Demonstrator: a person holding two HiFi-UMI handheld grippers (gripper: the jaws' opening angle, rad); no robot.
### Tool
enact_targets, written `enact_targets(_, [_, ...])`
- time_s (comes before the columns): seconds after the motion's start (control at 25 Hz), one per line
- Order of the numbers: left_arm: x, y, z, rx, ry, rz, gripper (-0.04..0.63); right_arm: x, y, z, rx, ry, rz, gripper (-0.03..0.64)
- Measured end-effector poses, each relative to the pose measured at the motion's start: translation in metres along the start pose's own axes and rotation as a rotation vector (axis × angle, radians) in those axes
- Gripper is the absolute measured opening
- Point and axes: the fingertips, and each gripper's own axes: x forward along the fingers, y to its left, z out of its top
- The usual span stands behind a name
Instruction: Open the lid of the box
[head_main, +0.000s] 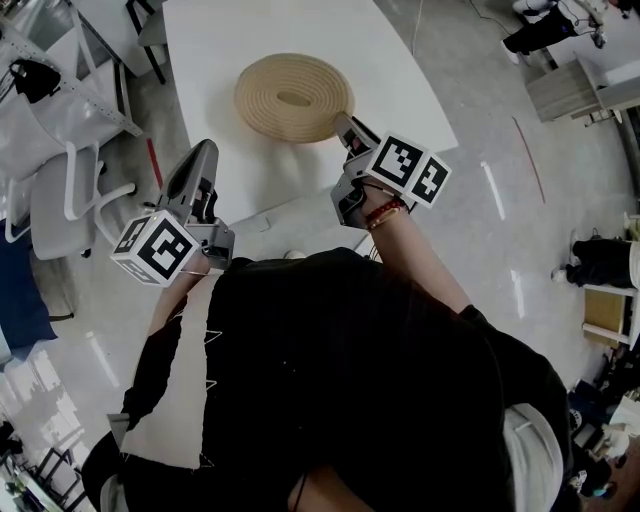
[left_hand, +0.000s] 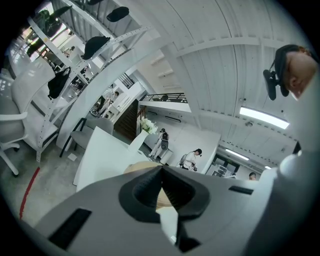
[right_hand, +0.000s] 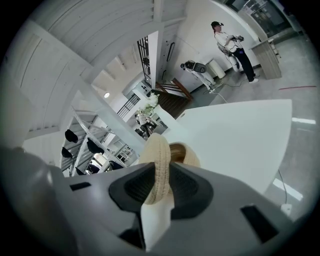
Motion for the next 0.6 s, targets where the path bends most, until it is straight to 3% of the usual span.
enact_targets(0.6, [-0.024, 0.001, 0.008, -0.013, 0.027, -0.031, 0.011, -0.024, 0.012, -0.015, -0.006, -0.048, -0.06, 0.092])
